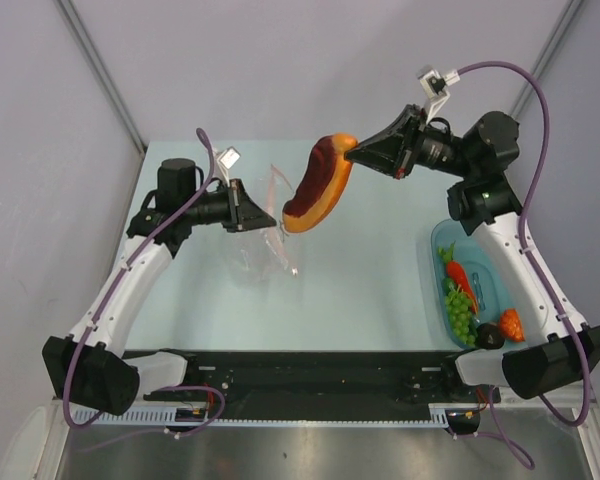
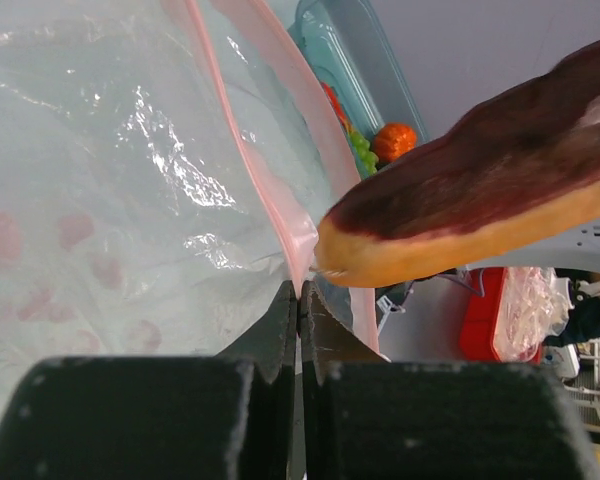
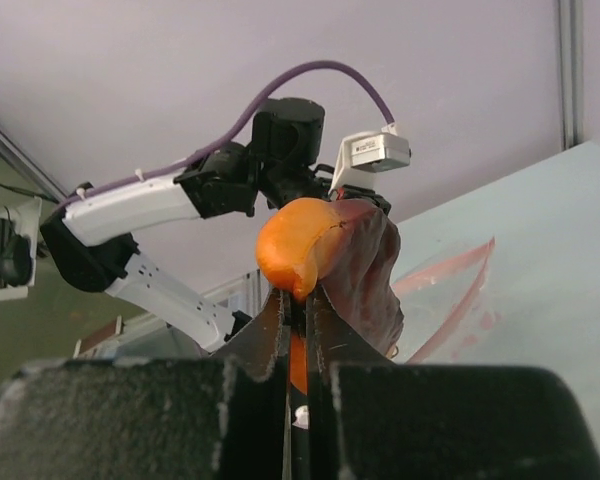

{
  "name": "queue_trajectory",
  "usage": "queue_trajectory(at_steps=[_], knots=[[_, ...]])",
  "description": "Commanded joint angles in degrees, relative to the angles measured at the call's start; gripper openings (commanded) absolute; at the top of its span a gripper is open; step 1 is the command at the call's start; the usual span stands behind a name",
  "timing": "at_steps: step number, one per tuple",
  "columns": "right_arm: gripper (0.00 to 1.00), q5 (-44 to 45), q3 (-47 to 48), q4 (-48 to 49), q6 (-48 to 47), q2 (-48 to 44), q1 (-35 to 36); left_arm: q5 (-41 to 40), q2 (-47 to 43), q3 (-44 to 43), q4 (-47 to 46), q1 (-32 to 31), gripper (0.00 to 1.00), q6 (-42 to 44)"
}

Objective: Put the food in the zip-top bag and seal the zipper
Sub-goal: Place the fake food in the zipper food storage bag.

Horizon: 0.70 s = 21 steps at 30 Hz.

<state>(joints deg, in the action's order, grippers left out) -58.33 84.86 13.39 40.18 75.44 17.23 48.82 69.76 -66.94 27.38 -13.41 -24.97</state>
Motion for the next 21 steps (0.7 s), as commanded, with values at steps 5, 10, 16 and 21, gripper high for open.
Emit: queue_trajectory(at_steps=[5, 10, 16, 21], knots=[[0.0, 0.93, 0.31, -3.28, -10.3, 2.34, 6.4, 7.69, -2.34, 1.37, -6.36, 0.4, 0.0, -3.59], [0.0, 2.16, 0.48, -8.62, -13.55, 4.71, 9.22, 8.92, -2.96, 1.99, -8.3, 0.4, 0.0, -5.79], [0.0, 4.18, -0.92, -9.71, -15.14, 7.61, 13.08, 9.98, -3.14, 2.33, -11.28, 0.66, 0.0, -8.25], [0.0, 4.53, -1.63, -9.43, -11.54, 11.48, 14.58, 10.51, -3.13, 2.69, -12.26, 0.75, 0.0, -9.66]])
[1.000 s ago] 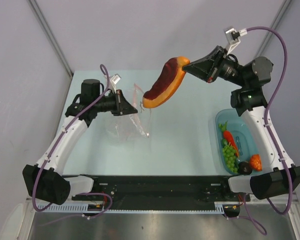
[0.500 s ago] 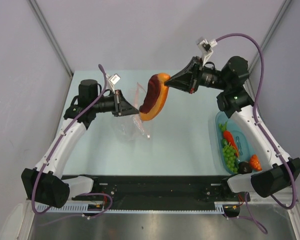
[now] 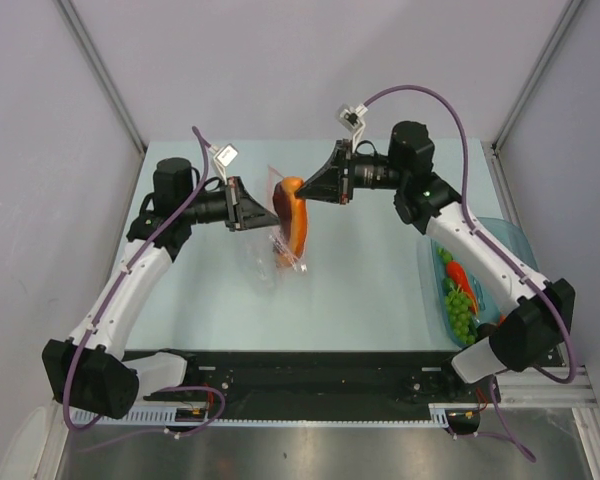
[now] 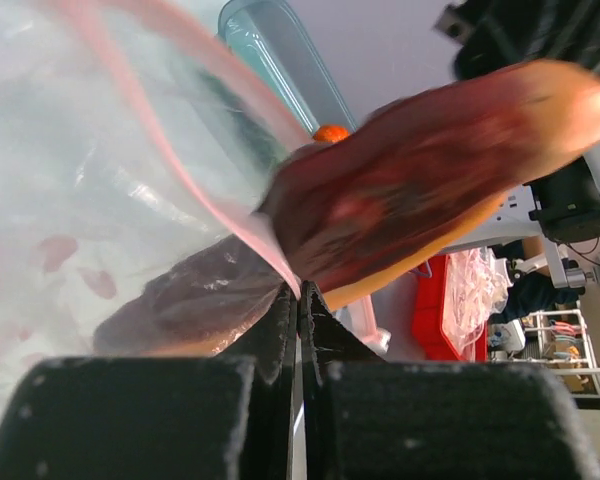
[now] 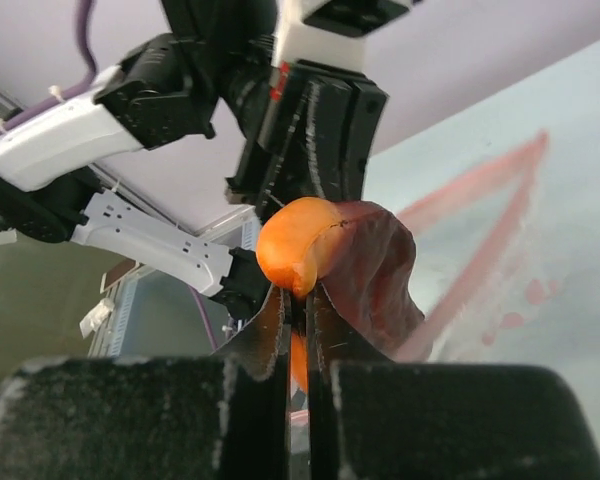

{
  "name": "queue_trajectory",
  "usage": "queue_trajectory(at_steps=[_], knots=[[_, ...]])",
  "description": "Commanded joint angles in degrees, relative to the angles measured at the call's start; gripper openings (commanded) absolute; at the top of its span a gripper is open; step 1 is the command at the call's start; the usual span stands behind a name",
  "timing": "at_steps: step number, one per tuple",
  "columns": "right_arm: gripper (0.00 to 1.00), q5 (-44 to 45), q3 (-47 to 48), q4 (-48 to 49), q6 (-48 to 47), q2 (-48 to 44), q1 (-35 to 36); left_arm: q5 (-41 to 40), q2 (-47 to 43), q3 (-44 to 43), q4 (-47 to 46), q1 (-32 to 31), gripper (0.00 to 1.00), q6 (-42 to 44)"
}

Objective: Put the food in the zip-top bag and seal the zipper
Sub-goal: Place the fake food in the zipper food storage bag.

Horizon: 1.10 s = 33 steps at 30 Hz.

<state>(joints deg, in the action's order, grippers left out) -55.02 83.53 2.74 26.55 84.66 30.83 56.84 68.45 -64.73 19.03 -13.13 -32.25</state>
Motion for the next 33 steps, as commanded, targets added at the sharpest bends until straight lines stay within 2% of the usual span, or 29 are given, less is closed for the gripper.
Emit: queue_trajectory(at_steps=[1, 7, 16, 19, 20, 23, 28, 33], knots=[[0.0, 1.41, -0.38, 0.95, 2.54, 3.31, 1.25, 2.49, -2.17, 0.83, -4.08, 0.47, 0.0, -2.38], [0.0, 3.43, -0.47, -5.37, 3.86, 5.16, 3.09, 1.61, -2.79, 1.8, -4.88, 1.0, 0.0, -3.08], [0.0, 1.5, -0.21, -12.5, 3.16, 8.06, 5.29, 1.17, -4.28, 2.85, -5.14, 1.17, 0.0, -1.15], [0.32, 2.38, -0.12, -12.94, 4.21, 8.5, 6.17, 0.99, -4.99, 3.29, -4.7, 1.17, 0.0, 0.08], [0.57, 2.38, -0.03, -13.03, 4.74, 8.5, 6.43, 0.91, -5.16, 3.29, -4.7, 1.17, 0.0, 0.43], [0.85, 2.73, 1.2, -13.81, 4.83, 8.24, 6.17, 0.64, -5.69, 3.47, -4.35, 1.17, 0.0, 0.7], [0.84, 5.09, 6.99, -20.4, -1.92, 5.17, 4.51, 0.47, -6.74, 3.47, -2.86, 1.17, 0.0, 2.27], [0.67, 11.33, 9.37, -29.71, -10.63, 2.44, 2.84, 0.38, -7.45, 3.82, -2.41, 1.17, 0.0, 3.07]])
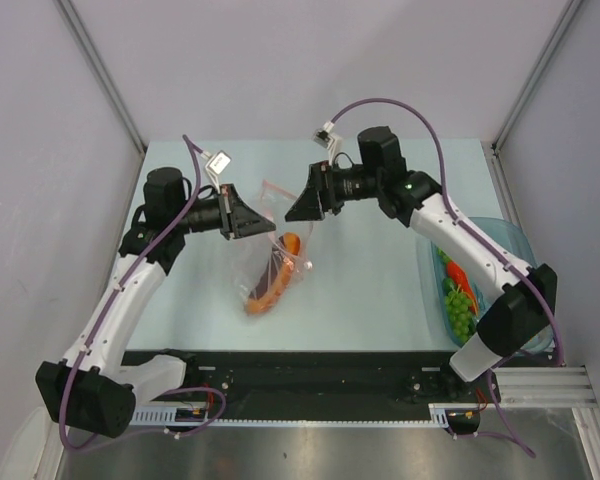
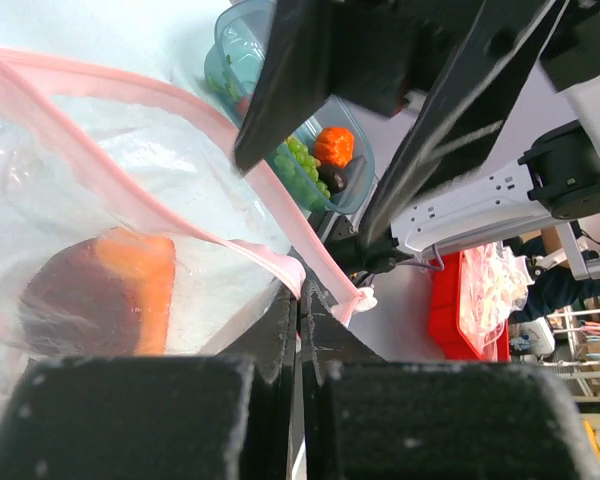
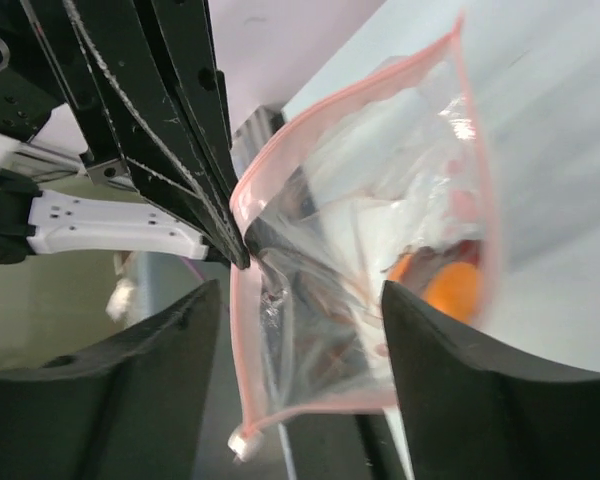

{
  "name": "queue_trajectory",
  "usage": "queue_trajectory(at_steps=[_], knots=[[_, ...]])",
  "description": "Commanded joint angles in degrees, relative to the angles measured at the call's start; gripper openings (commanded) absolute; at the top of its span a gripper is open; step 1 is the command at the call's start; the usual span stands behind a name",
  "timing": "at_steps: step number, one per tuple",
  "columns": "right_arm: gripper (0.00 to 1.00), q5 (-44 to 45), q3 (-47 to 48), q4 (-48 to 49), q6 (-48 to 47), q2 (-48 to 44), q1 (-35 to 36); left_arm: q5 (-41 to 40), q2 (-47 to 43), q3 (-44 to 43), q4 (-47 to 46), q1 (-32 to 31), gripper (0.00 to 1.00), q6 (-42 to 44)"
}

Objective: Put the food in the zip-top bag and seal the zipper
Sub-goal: Place the fake food in the zipper food storage bag, then pick up the fake fruit from the bin.

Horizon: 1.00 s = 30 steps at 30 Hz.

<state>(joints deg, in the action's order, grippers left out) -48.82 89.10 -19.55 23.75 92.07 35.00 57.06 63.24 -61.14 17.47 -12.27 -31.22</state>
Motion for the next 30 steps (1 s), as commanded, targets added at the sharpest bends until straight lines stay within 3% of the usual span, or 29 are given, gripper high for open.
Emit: queue_trajectory(at_steps=[1, 3, 4, 6, 8, 10, 13, 16, 20, 24, 28, 30], knots=[[0.65, 8.88, 3.71, -8.91, -10.71, -5.49, -1.86, -0.01, -2.51, 0.24, -0.78, 0.32, 0.0, 1.96], [0.67, 13.72, 3.45, -13.22, -12.67, -5.5, -2.13, -0.1, -2.6, 0.32, -1.04, 0.32, 0.0, 1.87], [0.78, 16.27, 2.67, -14.02, -13.54, -5.5, -2.39, -0.37, -2.6, 0.32, -1.04, 0.32, 0.0, 1.78], [0.87, 16.39, 1.87, -14.64, -13.64, -5.24, -2.4, -0.81, -2.42, 0.24, -0.69, 0.23, 0.0, 2.04], [0.88, 14.72, 1.08, -14.81, -14.16, -4.54, -2.22, -1.77, -2.34, 0.15, 0.18, 0.23, 0.0, 2.31], [0.83, 13.06, 1.25, -15.6, -15.56, -4.1, -2.39, -2.65, -2.07, -0.55, 1.59, 0.06, 0.0, 3.61], [0.85, 10.17, 3.18, -20.25, -20.74, -4.71, -5.99, -4.14, -1.81, -1.78, 4.67, -0.38, 0.0, 5.55], [0.92, 8.48, 4.76, -29.2, -29.17, -6.37, -13.36, -4.94, -1.9, -1.52, 4.76, -1.43, 0.0, 6.0], [0.95, 13.13, 3.89, -47.89, -44.02, -9.36, -25.39, -5.64, -1.9, -1.43, 4.76, -3.28, 0.0, 6.88], [0.95, 17.86, -1.73, -57.16, -56.07, -12.96, -43.82, -6.34, -1.89, -1.0, 4.5, -4.43, 0.0, 7.14], [0.9, 21.47, -4.55, -66.2, -69.32, -12.54, -55.97, -6.96, -2.16, -0.73, 4.85, -4.6, 0.0, 7.4], [0.88, 26.37, -5.25, -67.29, -70.86, -11.56, -59.25, -7.22, -2.33, -0.47, 5.02, -4.52, 0.0, 7.84]])
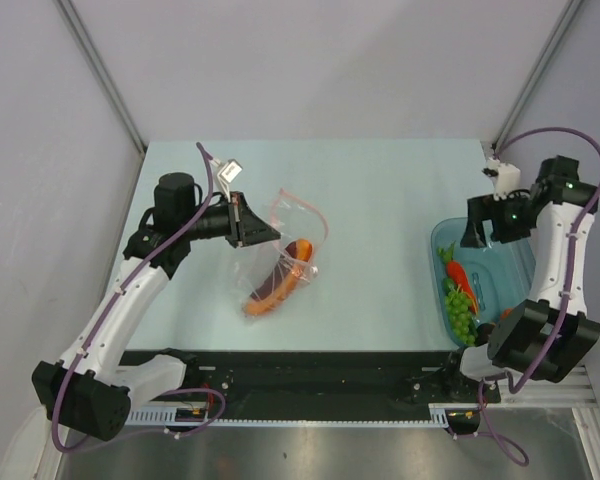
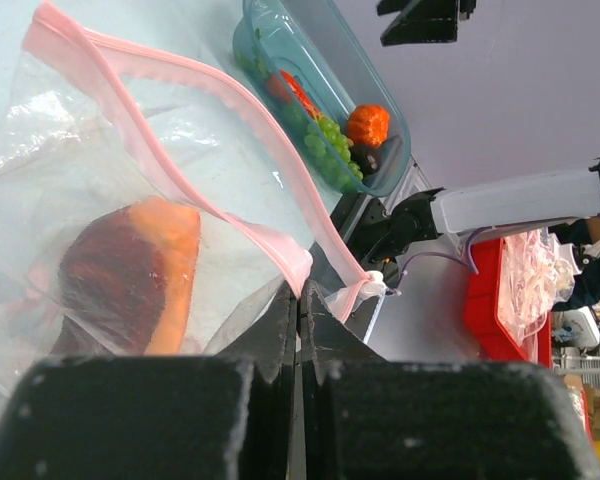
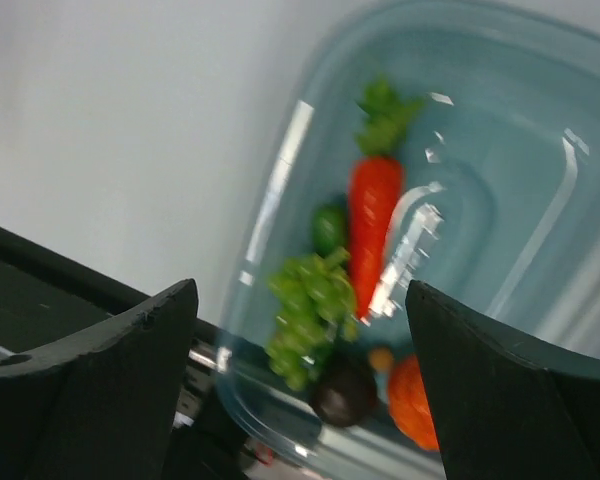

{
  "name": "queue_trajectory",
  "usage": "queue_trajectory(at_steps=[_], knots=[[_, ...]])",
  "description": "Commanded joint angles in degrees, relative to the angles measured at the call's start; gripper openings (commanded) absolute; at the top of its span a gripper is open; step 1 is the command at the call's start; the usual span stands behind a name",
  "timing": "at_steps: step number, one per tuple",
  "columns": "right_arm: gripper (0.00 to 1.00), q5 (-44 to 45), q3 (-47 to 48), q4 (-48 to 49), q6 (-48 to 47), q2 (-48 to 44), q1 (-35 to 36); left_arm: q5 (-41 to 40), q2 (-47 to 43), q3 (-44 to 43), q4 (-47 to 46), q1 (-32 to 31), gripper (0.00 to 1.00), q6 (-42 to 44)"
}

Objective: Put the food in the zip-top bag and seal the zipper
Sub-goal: Pick up the fake fruit from the bin.

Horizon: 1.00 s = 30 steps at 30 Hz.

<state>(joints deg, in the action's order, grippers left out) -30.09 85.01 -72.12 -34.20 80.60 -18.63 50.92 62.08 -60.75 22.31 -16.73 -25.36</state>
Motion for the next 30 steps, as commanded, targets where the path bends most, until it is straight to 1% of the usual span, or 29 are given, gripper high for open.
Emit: queue_trajectory(at_steps=[1, 2, 3, 6, 8, 9, 11, 14, 24, 30], knots=[[0.89, 9.41, -1.6, -14.81, -14.92, -0.44, -8.06, -1.08, -1.26, -0.77, 0.54, -0.14, 0.0, 2.07], [0.89, 11.43, -3.26, -14.72, -16.24, -1.66, -8.69, -1.08, -1.44, -0.77, 0.55, -0.14, 0.0, 2.16], [0.9, 15.8, -4.23, -14.72, -17.56, -2.37, -8.96, -1.08, -1.44, -0.69, 0.55, -0.14, 0.0, 2.42], [0.9, 22.07, -6.96, -14.19, -20.12, -4.12, -11.59, -0.99, -1.27, -1.21, 1.16, -0.14, 0.0, 3.04], [0.91, 24.27, -7.75, -13.49, -20.21, -4.39, -14.05, -0.82, -1.18, -1.39, 1.16, -0.14, 0.0, 3.3], [0.92, 26.72, -8.71, -13.31, -21.17, -4.48, -14.5, -0.82, -1.26, -1.47, 1.34, -0.14, 0.0, 3.48], [0.94, 28.85, -9.86, -11.56, -22.84, -4.4, -15.99, -0.64, -1.18, -1.39, 0.9, -0.14, 0.0, 3.48], [0.95, 31.92, -12.41, -7.0, -25.22, -3.61, -17.49, -0.73, -0.74, -1.12, 0.37, -0.23, 0.0, 3.31], [0.93, 35.62, -16.01, -0.49, -30.66, 1.49, -15.91, -1.7, -0.39, -2.09, 1.25, -0.32, 0.0, 5.15], [0.89, 35.36, -20.22, 1.71, -32.86, 1.93, -14.94, -2.49, -0.38, -2.44, 1.78, -0.32, 0.0, 6.38]])
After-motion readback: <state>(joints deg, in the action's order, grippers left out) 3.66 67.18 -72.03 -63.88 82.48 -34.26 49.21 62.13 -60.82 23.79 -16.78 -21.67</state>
